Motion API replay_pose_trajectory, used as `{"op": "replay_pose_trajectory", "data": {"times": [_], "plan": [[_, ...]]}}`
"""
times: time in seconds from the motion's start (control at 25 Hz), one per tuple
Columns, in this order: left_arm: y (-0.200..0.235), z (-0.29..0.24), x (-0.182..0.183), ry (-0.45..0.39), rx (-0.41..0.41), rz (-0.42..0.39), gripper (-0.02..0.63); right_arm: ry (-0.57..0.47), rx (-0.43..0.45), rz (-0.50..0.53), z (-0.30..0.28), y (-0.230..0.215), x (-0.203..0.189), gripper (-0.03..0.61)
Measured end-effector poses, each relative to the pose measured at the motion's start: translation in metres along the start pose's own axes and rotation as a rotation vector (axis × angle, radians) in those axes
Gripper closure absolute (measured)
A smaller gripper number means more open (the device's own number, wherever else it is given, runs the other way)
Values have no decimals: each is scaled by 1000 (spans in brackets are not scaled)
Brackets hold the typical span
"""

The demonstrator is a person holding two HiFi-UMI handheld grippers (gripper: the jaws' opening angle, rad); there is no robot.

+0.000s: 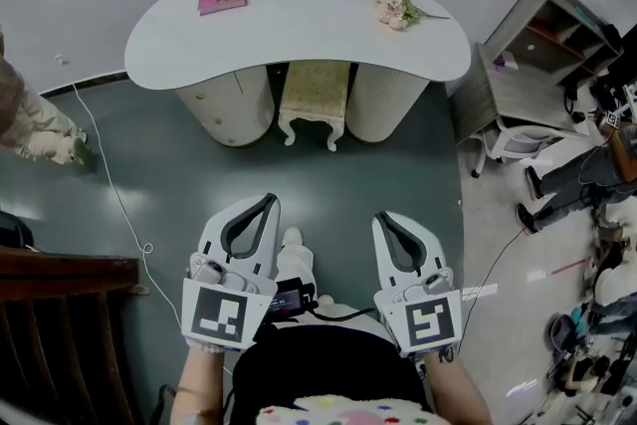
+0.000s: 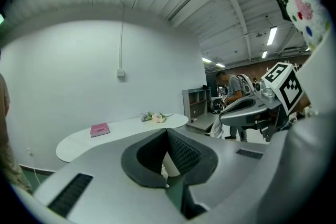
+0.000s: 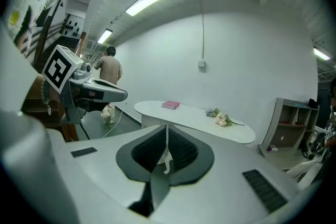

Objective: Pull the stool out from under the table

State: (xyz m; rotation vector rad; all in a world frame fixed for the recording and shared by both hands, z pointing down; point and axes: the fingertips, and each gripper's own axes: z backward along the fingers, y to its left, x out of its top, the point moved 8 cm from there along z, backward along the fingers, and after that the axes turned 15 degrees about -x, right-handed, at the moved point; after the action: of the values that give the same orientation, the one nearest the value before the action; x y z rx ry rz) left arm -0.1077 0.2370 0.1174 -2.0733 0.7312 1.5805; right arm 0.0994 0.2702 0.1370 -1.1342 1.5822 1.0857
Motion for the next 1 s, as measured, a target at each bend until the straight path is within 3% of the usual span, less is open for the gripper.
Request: {"op": "replay_pose_trajectory", "data": {"times": [0.44, 1.0], "plan": [[85, -37, 18, 0, -36, -19, 597, 24, -33, -8, -85, 5, 30, 540], [163, -83, 20, 17, -143, -49, 598, 68, -87, -2, -162, 13, 43, 540]]}}
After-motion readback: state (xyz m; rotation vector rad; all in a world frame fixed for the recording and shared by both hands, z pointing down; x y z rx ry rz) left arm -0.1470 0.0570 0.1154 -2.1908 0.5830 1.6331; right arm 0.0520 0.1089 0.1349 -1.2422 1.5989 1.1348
